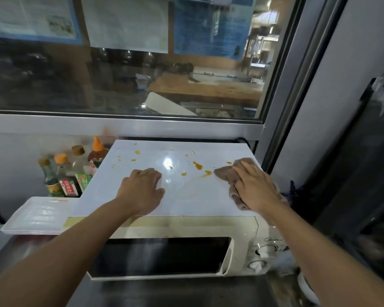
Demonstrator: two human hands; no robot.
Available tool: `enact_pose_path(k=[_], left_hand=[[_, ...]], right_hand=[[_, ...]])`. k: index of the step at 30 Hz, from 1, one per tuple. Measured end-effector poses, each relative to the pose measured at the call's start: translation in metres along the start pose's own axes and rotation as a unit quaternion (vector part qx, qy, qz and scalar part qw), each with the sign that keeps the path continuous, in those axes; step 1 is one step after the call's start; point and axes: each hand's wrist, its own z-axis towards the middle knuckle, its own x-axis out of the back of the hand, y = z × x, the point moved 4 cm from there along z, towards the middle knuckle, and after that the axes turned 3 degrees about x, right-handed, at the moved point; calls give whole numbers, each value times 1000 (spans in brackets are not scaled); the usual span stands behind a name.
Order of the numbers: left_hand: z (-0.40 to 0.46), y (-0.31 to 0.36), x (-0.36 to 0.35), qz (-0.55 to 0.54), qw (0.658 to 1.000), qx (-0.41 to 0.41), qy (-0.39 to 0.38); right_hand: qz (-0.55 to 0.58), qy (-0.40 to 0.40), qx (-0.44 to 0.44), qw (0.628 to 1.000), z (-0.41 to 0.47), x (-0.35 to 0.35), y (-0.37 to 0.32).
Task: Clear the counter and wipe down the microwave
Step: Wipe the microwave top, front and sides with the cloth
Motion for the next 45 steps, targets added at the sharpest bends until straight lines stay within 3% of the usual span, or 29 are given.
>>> enact_pose_path(k=[3,5,11,13,15,19,22,24,29,32,37,41,45], left_hand=[[7,-3,1,5,1000,3,-6],[10,-2,2,10,1000,6,1],[12,-2,7,25,999,-9,26],[15,-3,9,19,999,-15,33],[18,-4,10,17,999,-15,38],[19,-4,6,22,998,-20,61],[19,-5,3,23,997,-17,74],[19,-5,4,23,997,-12,74],[20,-2,8,36,998,5,46],[17,-1,10,43,999,-2,28],[11,-8,12,14,1000,-22,-3],[11,-24,18,15,999,-23,22],[8,-55,30,17,999,19,32]], right_hand=[[-10,-49,-49,998,38,-14,-5],[-9,-77,-36,996,54,-21,-20],[47,-96,158,982,16,-26,-65],[71,-100,187,975,8,-24,-62],[86,-93,151,980,22,-19,-44],[33,-59,-3,998,79,-15,-3],[9,-79,-61,995,110,-27,-5],[12,-87,-42,995,119,-32,-24],[48,-91,148,984,96,-35,-80],[58,-103,227,967,74,-32,-78],[51,-72,159,983,97,-25,-47],[19,-73,78,994,130,-38,-63],[33,-90,119,988,141,-47,-123]])
